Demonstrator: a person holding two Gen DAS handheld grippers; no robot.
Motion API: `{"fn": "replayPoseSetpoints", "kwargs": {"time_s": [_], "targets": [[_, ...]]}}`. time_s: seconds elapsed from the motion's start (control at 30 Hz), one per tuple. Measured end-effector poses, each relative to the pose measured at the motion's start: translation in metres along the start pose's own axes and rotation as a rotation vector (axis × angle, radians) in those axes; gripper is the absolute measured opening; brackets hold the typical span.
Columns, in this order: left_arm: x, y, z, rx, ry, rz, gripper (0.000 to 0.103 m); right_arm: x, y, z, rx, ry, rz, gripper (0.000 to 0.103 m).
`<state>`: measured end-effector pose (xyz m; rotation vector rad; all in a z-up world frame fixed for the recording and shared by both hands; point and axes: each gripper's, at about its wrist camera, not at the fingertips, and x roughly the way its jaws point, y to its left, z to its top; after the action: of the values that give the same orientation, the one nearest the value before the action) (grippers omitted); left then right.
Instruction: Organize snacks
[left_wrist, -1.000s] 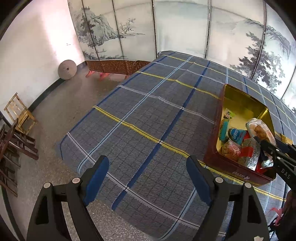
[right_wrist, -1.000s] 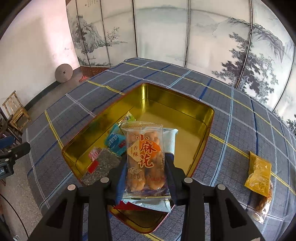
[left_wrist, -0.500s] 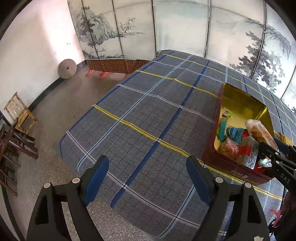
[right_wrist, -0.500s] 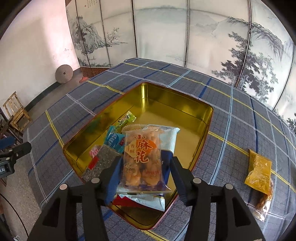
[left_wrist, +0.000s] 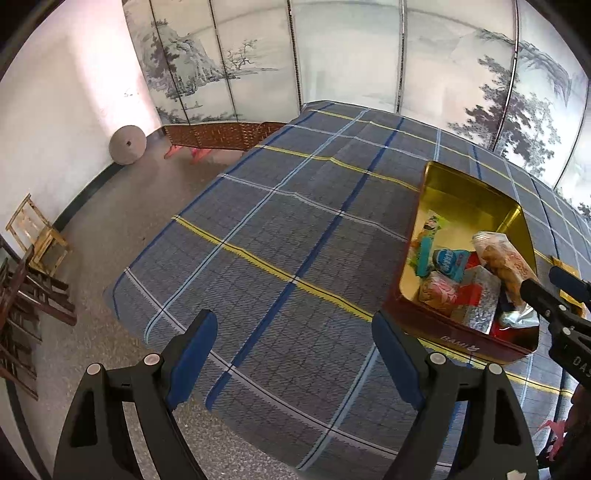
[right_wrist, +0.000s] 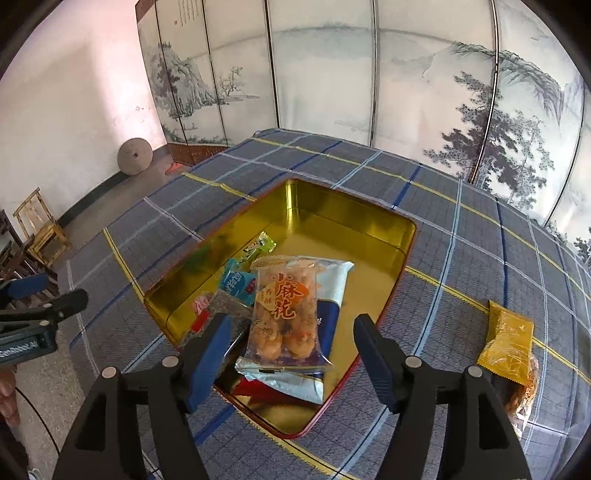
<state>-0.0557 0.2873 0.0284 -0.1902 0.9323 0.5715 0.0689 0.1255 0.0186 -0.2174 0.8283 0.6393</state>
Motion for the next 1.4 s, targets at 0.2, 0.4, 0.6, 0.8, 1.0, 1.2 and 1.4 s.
{"fn": "replayPoseSetpoints", "kwargs": {"time_s": [0.2, 0.4, 0.6, 0.8, 1.0, 1.2, 1.4], "targets": [[-0.003, -0.016, 0.002, 0.028, -0.003, -0.012, 0.083, -0.013, -0.019, -0.005, 0.033, -0.014, -0.009, 0.071], [-0.006, -0.037, 0.005, 0.064, -0.007, -0.03, 0.083, -0.022, -0.047, -0.015, 0.076, -0.018, -0.043, 0.071], [-0.01, -0.06, 0.006, 0.102, -0.012, -0.052, 0.083, -0.032, -0.084, -0.028, 0.131, -0.019, -0.091, 0.071], [-0.015, -0.086, 0.006, 0.147, -0.022, -0.076, 0.083, -0.044, -0.131, -0.05, 0.19, -0.007, -0.171, 0.071], [-0.018, -0.115, 0.006, 0.2, -0.029, -0.102, 0.083, -0.055, -0.185, -0.078, 0.271, 0.024, -0.266, 0.071], [-0.018, -0.143, 0.004, 0.254, -0.028, -0.12, 0.083, -0.052, -0.217, -0.093, 0.332, 0.048, -0.288, 0.07], [-0.018, -0.168, 0.005, 0.294, -0.028, -0.142, 0.083, -0.035, -0.221, -0.09, 0.342, 0.064, -0.272, 0.071]]}}
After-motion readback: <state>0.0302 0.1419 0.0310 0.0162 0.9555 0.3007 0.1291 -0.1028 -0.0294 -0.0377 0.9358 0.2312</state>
